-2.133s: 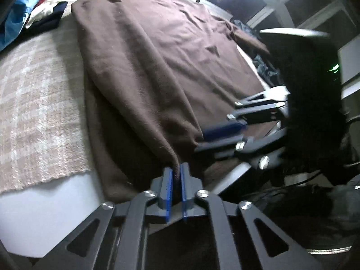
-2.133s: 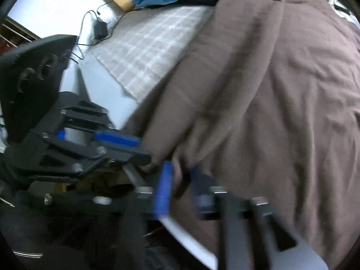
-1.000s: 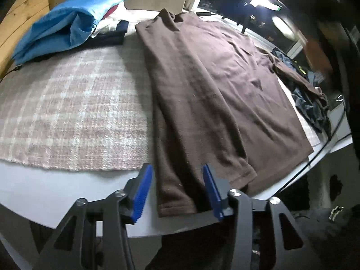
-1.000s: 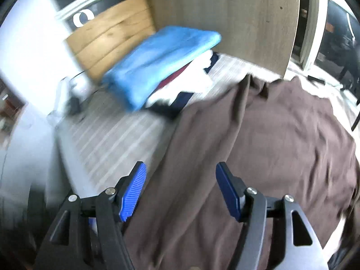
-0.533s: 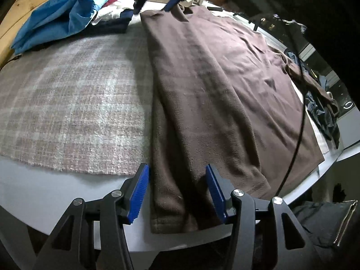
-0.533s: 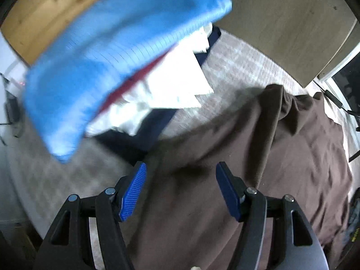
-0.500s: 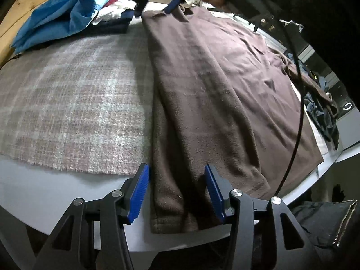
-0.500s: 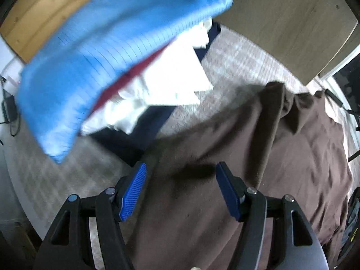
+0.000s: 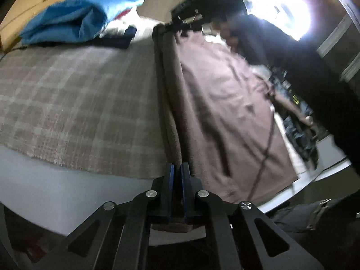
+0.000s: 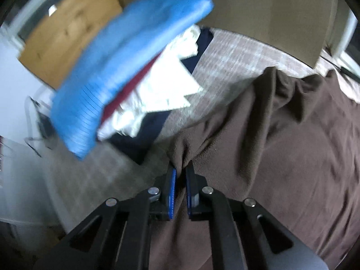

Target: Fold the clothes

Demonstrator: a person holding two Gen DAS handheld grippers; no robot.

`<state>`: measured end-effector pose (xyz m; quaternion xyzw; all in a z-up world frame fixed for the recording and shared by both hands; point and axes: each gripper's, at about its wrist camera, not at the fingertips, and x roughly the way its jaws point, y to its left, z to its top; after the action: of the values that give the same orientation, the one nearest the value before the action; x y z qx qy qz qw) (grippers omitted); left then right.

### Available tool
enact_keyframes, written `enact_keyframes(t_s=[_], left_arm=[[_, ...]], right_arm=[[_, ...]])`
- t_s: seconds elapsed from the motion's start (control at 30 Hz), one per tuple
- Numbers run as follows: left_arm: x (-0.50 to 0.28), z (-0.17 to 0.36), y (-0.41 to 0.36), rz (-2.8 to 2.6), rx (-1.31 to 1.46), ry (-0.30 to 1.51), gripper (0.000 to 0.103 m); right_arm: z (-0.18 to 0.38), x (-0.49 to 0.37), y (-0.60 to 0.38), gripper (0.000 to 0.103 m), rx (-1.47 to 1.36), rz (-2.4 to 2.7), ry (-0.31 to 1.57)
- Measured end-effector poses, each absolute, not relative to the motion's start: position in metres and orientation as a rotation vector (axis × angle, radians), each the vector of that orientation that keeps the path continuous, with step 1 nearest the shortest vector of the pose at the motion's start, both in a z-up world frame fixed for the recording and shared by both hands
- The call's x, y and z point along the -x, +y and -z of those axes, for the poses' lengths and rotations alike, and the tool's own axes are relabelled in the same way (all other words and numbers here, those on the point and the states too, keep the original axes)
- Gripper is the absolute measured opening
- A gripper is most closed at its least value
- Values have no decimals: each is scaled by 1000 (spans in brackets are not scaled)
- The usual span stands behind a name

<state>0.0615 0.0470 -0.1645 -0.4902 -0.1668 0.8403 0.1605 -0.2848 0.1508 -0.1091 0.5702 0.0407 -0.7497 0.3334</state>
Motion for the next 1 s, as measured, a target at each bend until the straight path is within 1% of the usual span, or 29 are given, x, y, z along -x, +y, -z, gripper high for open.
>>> enact_keyframes(t_s=[0.1,0.17,0.27,0.37,0.47,0.5,0.53,0.57,0.63,0.67,0.7,0.73,0.8,0.9,1.0], left_arm=[[-67,143,62,-2396,1348,-474,5],[-70,132,82,-2384,1325,-414,5],[-69,124,123,-2337,1307,-334,5],[-70,127,159,-2273,1318,-248,5],[-69,143,188,-2191,1372,-191,5],[-68,150,195,-2161,1401,-184,5],[-67,156,203,-2131,1429,-178,5],[-67,162,210,-2105,1455,-172,5],[-71,160,213,-2100,1485,-165,7],[-74,157,213,-2101,1496,-165,9],[-80,149,206,-2119,1489,-186,12],[-85,141,199,-2140,1482,-204,17],[-96,129,180,-2218,1478,-210,20],[-96,130,153,-2304,1523,-249,20],[-88,138,140,-2359,1566,-278,20]], right_arm=[[90,283,187,8,-1430,1965,-10],[77,281,215,7,-1395,1981,-73],[73,280,262,7,-1376,2014,-147],[84,279,305,7,-1402,2052,-169],[105,279,341,8,-1469,2068,-193],[114,280,346,9,-1497,2071,-169],[120,282,352,14,-1535,2087,-144],[126,284,357,23,-1574,2102,-118],[138,288,368,30,-1652,2132,-66],[141,289,374,30,-1675,2142,-60],[133,288,384,30,-1629,2136,-134],[125,286,390,30,-1590,2137,-164],[105,277,396,30,-1490,2148,-192],[81,265,379,30,-1339,2129,-109],[81,263,343,30,-1298,2057,-6]])
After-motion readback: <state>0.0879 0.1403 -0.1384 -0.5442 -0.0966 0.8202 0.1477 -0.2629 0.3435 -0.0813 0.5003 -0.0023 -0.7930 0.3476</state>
